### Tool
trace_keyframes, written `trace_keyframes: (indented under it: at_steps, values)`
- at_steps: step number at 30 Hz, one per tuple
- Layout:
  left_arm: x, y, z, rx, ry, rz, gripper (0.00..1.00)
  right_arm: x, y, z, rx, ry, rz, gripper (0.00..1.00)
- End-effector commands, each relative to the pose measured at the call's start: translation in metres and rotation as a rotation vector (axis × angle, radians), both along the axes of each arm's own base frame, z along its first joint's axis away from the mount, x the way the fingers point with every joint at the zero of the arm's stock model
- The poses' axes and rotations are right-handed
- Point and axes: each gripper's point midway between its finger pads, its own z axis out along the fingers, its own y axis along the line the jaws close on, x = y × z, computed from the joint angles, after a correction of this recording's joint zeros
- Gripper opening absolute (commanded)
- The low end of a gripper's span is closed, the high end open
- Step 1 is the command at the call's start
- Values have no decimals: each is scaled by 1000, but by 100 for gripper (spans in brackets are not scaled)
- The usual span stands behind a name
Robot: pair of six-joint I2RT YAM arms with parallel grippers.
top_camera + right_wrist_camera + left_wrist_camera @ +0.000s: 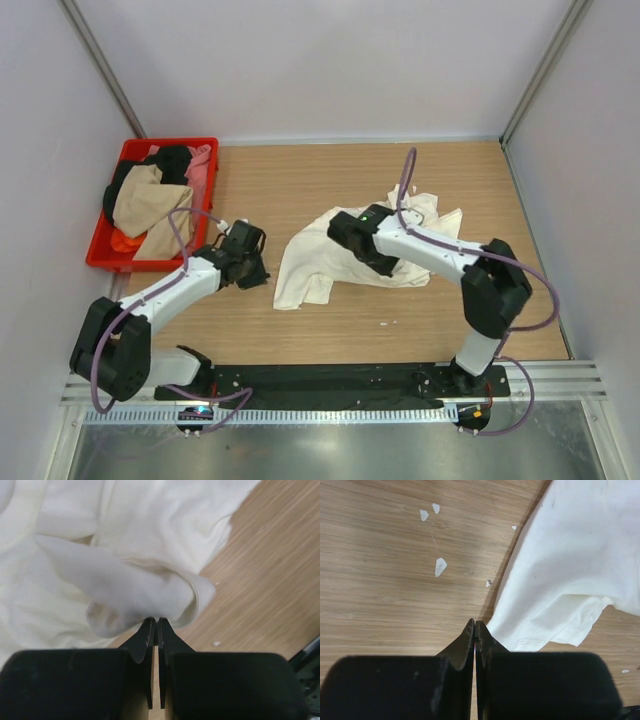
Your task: Fold and stack the t-shirts
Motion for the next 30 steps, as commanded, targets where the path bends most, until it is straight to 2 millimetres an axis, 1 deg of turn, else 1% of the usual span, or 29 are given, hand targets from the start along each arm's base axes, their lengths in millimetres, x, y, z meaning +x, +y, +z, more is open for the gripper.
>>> trace_keyframes:
  at_steps: [1, 2, 3, 4, 5, 6, 7, 8, 9, 10, 11, 12, 13, 14, 15, 17, 18, 20, 21, 23, 26, 29, 30]
  values:
    - [3, 11, 14, 55, -41, 8, 0, -41, -80, 40, -241, 106, 82, 1]
    - [6, 8, 17, 39, -59, -3, 0, -51, -91, 37, -252, 127, 80, 1]
    - [6, 3, 18, 21, -62, -25, 0, -56, -96, 39, -245, 129, 82, 1]
    - [8, 1, 20, 19, -66, -31, 6, -61, -102, 47, -216, 103, 77, 1]
    - [12, -1, 23, 15, -77, -34, 18, -67, -113, 45, -220, 109, 62, 1]
    - [20, -3, 29, 17, -89, -37, 43, -70, -118, 47, -208, 101, 53, 1]
    - [24, -6, 32, 14, -98, -41, 49, -71, -125, 50, -201, 96, 58, 1]
    - [28, -9, 34, 11, -98, -48, 53, -76, -133, 52, -174, 78, 54, 1]
    - [35, -13, 33, 17, -84, -46, 57, -69, -139, 52, -134, 48, 23, 1]
    - [34, -17, 32, 8, -59, -58, 57, -68, -142, 50, -107, 46, 25, 1]
    - [31, -18, 28, 13, -26, -64, 58, -73, -145, 47, -70, 64, 66, 1]
    - [25, -17, 20, 22, 0, -67, 58, -65, -147, 45, -27, 37, 39, 1]
    - [23, -14, 17, 39, -1, -54, 59, -65, -148, 43, -8, 35, 40, 1]
    - [18, -17, 14, 48, -6, -66, 59, -67, -150, 40, 8, 54, 54, 1]
    - [9, -15, 5, 58, 11, -65, 60, -63, -149, 40, 21, 41, 59, 1]
    - [-1, -20, 3, 35, 15, -65, 60, -60, -152, 39, 22, 45, 54, 1]
    - [-9, -19, -3, 37, 29, -69, 59, -58, -150, 38, 23, 52, 72, 1]
    - [-18, -25, -5, 31, 26, -70, 59, -54, -146, 40, 36, 46, 87, 1]
    - [-24, -23, -11, 37, 38, -68, 59, -51, -143, 39, 48, 42, 100, 1]
    - [-29, -29, -16, 20, 43, -63, 58, -49, -140, 38, 56, 42, 107, 1]
    - [-36, -32, -29, 29, 76, -68, 55, -47, -137, 37, 73, 37, 120, 1]
    - [-34, -32, -34, 56, 84, -66, 51, -46, -135, 36, 82, 25, 134, 1]
    - [-32, -32, -37, 68, 90, -68, 43, -44, -135, 37, 82, 17, 140, 1]
